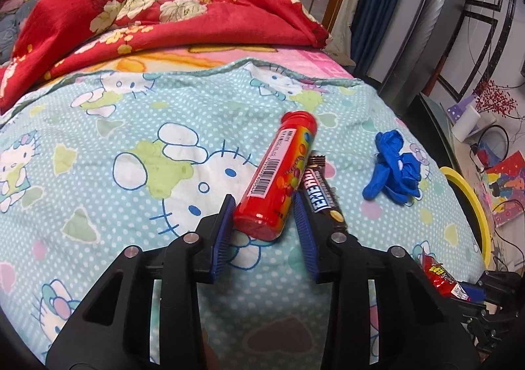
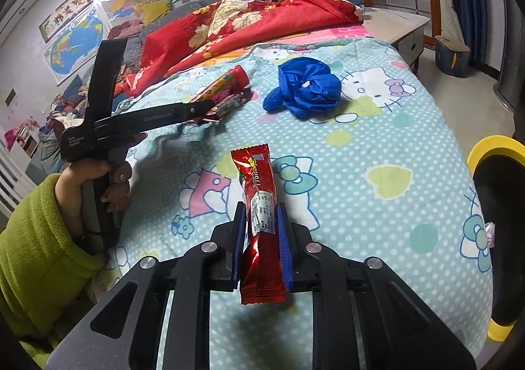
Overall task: Collect trash
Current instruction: 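Grasp the red candy tube with the left tool while the right tool grasps the red wrapper, then carry the red tube and red wrapper over the yellow-rimmed bin with both tools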
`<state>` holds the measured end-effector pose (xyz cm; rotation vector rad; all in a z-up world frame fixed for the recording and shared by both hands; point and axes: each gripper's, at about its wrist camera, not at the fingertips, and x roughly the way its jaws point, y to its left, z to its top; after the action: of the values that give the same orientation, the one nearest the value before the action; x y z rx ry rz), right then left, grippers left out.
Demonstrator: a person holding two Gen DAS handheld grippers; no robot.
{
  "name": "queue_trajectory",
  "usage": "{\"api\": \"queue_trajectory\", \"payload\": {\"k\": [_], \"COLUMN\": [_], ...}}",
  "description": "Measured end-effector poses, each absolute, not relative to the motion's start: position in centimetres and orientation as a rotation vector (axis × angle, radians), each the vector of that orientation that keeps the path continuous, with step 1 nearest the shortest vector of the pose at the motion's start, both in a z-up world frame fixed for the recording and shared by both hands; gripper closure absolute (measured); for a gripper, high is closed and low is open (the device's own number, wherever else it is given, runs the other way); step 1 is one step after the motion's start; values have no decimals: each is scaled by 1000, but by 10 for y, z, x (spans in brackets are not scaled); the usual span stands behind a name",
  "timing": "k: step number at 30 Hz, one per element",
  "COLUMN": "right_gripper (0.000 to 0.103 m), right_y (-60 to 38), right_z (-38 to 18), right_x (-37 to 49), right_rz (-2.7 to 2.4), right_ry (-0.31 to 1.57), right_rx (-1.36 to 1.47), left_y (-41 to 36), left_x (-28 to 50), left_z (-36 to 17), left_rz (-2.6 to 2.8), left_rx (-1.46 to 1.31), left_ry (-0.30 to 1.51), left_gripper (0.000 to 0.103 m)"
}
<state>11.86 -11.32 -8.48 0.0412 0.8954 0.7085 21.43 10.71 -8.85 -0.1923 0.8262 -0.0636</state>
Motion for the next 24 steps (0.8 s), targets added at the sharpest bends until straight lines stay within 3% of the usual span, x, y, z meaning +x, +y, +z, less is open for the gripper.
{"api": "queue_trajectory", "payload": {"k": [24], "right_gripper": [86], "right_y": [-142], "right_z": [-57], "right_x": [120], "right_rz": [655], "right_ry": [812], "right_rx": [119], "left_y": [70], "left_x": [184], "left_z": [-22], "left_rz": [-150], "left_rx": [-201], "left_ry": [620], "left_gripper": [81]}}
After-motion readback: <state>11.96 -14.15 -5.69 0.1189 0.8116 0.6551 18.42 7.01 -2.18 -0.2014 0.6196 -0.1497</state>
